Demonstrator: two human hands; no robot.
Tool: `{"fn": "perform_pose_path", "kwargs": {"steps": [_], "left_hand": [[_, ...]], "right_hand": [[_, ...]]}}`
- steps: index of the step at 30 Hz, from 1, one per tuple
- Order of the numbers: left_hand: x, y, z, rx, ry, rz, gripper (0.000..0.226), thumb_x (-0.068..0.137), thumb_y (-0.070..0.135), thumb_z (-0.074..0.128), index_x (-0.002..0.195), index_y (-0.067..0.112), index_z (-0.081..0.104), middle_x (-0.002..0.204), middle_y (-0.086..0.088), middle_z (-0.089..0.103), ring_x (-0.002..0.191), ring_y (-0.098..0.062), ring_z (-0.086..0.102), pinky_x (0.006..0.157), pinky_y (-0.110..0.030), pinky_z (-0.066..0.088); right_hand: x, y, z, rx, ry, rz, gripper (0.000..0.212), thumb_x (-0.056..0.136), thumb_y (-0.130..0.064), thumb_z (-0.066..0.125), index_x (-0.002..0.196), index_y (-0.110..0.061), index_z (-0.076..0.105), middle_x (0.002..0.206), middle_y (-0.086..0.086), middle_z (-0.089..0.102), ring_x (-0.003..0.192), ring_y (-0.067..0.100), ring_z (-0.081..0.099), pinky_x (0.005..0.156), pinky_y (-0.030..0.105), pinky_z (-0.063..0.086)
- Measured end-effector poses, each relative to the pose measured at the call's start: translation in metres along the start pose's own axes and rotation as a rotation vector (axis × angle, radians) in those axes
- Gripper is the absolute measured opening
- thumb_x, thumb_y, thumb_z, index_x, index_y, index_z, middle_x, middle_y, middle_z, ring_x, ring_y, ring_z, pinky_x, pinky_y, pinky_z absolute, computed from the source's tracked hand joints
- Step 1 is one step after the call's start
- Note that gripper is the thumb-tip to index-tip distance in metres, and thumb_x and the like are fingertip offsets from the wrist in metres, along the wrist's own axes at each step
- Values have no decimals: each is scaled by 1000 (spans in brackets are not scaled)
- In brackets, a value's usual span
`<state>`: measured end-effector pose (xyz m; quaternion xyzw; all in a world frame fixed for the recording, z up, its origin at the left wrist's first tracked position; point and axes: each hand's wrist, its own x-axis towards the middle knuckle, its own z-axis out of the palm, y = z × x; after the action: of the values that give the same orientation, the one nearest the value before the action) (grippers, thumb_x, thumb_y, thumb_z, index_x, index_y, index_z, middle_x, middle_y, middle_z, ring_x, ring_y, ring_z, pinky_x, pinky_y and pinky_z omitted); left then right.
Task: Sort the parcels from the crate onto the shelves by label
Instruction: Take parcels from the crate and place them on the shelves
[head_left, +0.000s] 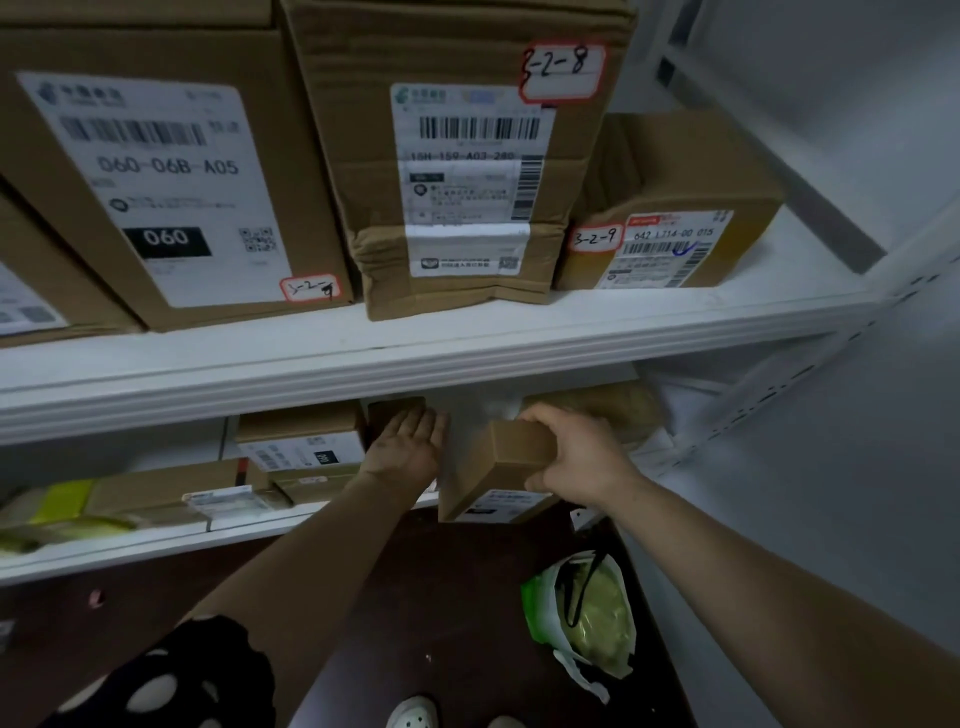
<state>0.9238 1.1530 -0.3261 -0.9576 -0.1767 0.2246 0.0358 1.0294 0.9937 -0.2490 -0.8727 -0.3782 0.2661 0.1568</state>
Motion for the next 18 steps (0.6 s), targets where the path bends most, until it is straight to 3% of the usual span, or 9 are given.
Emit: {"fn": "perform_pose_path", "kwargs": {"steps": [4, 10, 15, 18], "left_hand": [[-12, -1, -3, -102, -44, -53, 68, 99, 0, 32, 149, 2, -13, 156, -22, -16, 146, -34, -7, 118, -40, 15], [-13, -5, 0, -133, -107, -84, 67, 96, -5, 37, 150, -3, -3, 156, -27, -11, 145, -39, 3, 111, -43, 29], [-14, -9, -5, -127, -94, -108, 57, 93, -7, 42, 145, -3, 20, 152, -26, 13, 140, -38, 23, 101, -43, 42], [-13, -13, -7, -140, -45, -123, 62, 92, -4, 43, 147, 6, 16, 144, -20, 24, 134, -35, 29, 95, -43, 46]], "right_hand": [[13, -16, 0, -130, 8, -60, 57, 74, -15, 73, 124, -30, 49, 123, -3, 56, 115, 19, 48, 84, 29, 28], [31, -31, 3, -223, -3, -81, 59, 77, -12, 68, 130, -30, 48, 128, 0, 54, 122, 22, 45, 101, 32, 29], [39, -36, 1, -264, -35, -74, 59, 79, -9, 66, 132, -29, 49, 131, 2, 53, 125, 24, 44, 107, 34, 29], [42, -40, 0, -287, -38, -55, 59, 81, -9, 64, 134, -27, 46, 133, 5, 50, 127, 27, 43, 109, 36, 29]]}}
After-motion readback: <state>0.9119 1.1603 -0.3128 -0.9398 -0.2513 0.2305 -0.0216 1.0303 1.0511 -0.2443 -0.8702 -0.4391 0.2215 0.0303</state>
